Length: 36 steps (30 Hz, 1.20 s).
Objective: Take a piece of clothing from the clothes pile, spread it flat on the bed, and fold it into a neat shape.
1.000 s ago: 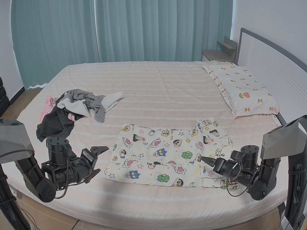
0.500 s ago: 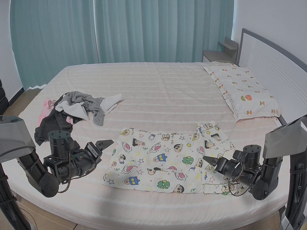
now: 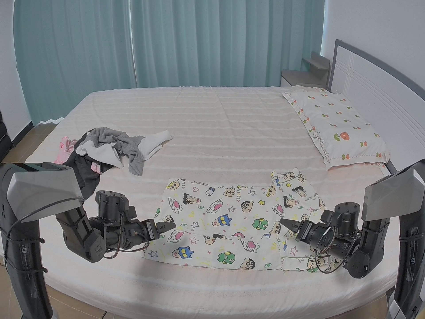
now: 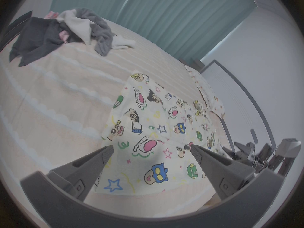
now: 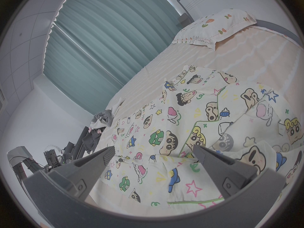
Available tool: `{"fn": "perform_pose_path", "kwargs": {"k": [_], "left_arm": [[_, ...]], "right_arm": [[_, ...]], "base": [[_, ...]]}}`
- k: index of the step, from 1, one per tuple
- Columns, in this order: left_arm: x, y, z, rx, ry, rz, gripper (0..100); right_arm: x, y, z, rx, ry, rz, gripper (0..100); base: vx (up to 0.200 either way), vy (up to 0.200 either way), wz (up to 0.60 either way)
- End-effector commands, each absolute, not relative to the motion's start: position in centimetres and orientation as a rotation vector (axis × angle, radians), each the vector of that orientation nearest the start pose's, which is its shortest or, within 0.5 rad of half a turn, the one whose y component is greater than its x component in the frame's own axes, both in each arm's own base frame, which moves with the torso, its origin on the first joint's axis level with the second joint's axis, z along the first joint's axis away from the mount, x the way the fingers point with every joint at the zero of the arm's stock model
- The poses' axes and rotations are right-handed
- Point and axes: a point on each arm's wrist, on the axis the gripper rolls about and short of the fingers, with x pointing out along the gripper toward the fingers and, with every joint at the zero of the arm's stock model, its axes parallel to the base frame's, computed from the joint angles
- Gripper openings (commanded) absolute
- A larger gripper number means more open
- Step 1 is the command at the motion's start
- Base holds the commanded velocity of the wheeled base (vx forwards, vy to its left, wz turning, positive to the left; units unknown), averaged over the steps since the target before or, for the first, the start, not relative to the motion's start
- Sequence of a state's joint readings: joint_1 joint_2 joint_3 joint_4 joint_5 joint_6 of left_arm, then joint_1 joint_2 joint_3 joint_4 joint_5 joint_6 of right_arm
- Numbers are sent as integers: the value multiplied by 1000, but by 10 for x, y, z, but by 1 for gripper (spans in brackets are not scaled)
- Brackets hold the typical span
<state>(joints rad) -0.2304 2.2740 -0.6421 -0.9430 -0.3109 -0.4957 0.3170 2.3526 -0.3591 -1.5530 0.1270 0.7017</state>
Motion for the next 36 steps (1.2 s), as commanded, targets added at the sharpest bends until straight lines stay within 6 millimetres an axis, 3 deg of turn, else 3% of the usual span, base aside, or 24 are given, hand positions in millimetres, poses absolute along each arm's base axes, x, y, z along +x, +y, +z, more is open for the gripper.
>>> {"fn": "perform_pose_path", "kwargs": {"k": [1, 11, 23, 24, 36], "left_arm": [[347, -69, -27, -412, 862, -310, 100], [351, -65, -43, -336, 904, -322, 100], [346, -76, -45, -320, 919, -353, 100], [346, -75, -46, -320, 923, -349, 0], [334, -63, -49, -321, 959, -293, 0]], "right_arm": [[285, 98, -27, 618, 581, 268, 100], [285, 98, -28, 614, 582, 269, 100], [285, 98, -28, 613, 583, 269, 100], [285, 98, -28, 613, 583, 269, 100], [285, 98, -32, 599, 591, 269, 100]], "base": [[0, 0, 0], [0, 0, 0], [0, 0, 0], [0, 0, 0], [0, 0, 0]]}}
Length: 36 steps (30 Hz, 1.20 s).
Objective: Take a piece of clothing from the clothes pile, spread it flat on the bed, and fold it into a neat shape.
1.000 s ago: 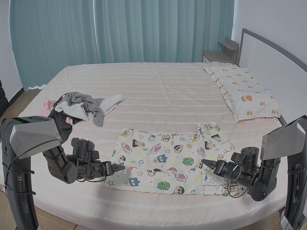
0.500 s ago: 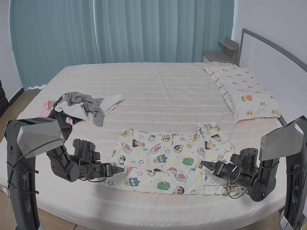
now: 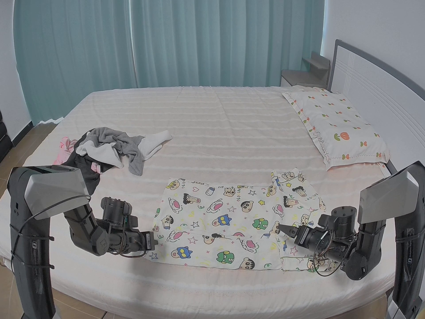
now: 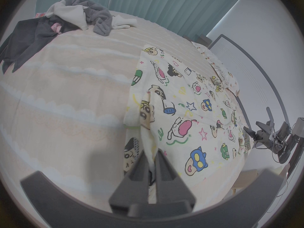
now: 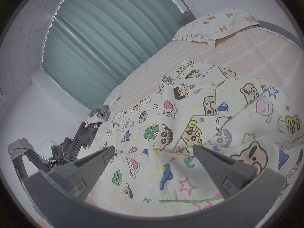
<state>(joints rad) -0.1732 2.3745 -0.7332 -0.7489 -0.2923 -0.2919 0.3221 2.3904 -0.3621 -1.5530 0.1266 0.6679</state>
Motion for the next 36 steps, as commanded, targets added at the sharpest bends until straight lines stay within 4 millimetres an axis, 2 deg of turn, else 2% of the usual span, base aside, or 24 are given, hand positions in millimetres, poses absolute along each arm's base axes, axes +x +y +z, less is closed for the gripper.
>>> {"fn": "perform_pose_path", "kwargs": {"k": [1, 18, 28, 29, 33, 36], "left_arm": [[332, -62, -50, -317, 963, -283, 0], [308, -59, -39, -278, 984, -266, 0], [308, -59, -44, -246, 985, -229, 0], [308, -59, -44, -246, 985, -228, 100], [307, -59, -44, -244, 987, -222, 100], [307, -58, -44, -246, 987, -220, 100]], "right_arm": [[285, 98, -32, 597, 591, 270, 100], [285, 98, -32, 597, 591, 268, 100], [285, 98, -29, 597, 582, 267, 100], [285, 98, -29, 597, 582, 267, 100], [286, 95, -26, 581, 566, 265, 100], [287, 86, -15, 546, 521, 258, 100]], "base": [[0, 0, 0], [0, 0, 0], [0, 0, 0], [0, 0, 0], [0, 0, 0], [0, 0, 0]]}}
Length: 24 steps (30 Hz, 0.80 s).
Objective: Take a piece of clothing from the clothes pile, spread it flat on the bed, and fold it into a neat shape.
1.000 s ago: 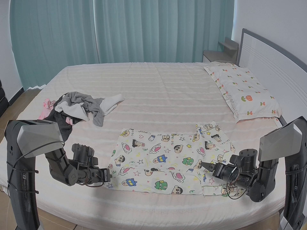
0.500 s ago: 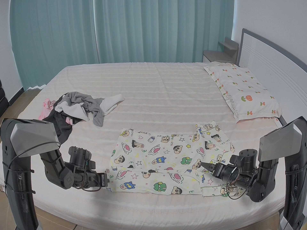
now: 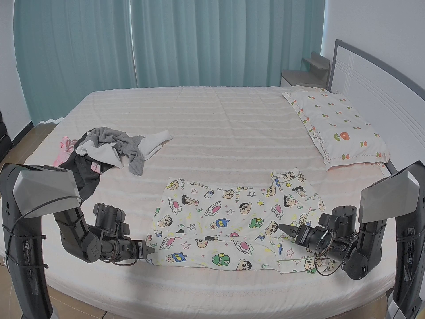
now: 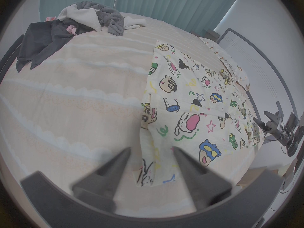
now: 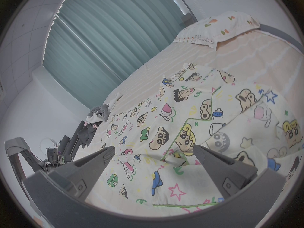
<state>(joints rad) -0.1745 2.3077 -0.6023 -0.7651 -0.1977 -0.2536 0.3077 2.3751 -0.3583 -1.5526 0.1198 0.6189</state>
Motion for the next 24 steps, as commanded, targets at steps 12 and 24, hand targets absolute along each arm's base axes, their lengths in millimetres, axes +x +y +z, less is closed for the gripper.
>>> {"fn": "perform_pose_path", "kwargs": {"k": [12, 24], "left_arm": [[310, -39, -39, -522, 891, -251, 100], [306, -33, -41, -585, 834, -268, 100]], "right_arm": [[287, 25, -18, 393, 552, 256, 100], [282, 6, -49, 327, 673, 376, 100]], "base": [[0, 0, 0], [0, 0, 0]]}}
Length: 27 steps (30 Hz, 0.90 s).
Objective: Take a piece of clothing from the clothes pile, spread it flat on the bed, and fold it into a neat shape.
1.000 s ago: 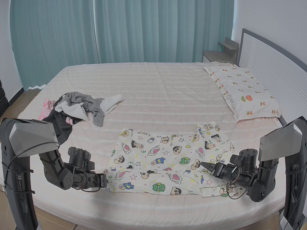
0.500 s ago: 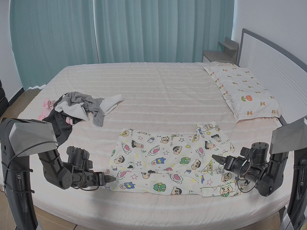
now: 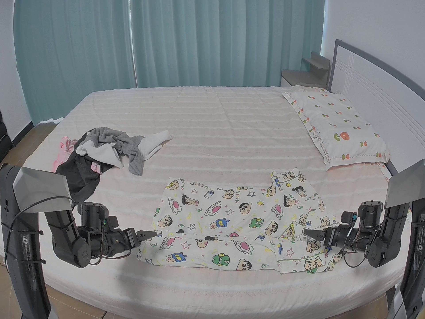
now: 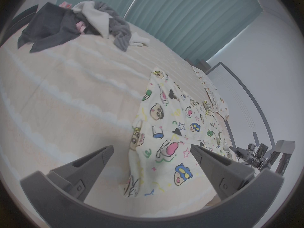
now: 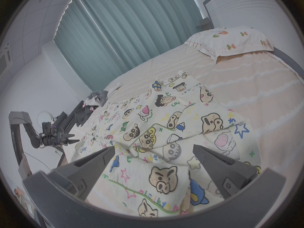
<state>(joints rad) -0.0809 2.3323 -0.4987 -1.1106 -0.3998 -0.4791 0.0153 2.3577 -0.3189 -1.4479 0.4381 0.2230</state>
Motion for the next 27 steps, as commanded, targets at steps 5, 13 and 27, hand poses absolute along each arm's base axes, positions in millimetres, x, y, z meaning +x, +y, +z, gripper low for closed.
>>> {"fn": "perform_pose_path", "kwargs": {"k": [5, 13, 27], "left_arm": [[306, -33, -41, -584, 836, -269, 100], [307, -33, -41, -584, 835, -269, 100], [307, -33, -42, -584, 835, -269, 100]], "right_arm": [[281, 0, -56, 313, 683, 404, 100], [277, -2, -59, 320, 693, 462, 100], [272, 0, -74, 290, 732, 526, 100]], "base": [[0, 0, 0], [0, 0, 0], [0, 0, 0]]}}
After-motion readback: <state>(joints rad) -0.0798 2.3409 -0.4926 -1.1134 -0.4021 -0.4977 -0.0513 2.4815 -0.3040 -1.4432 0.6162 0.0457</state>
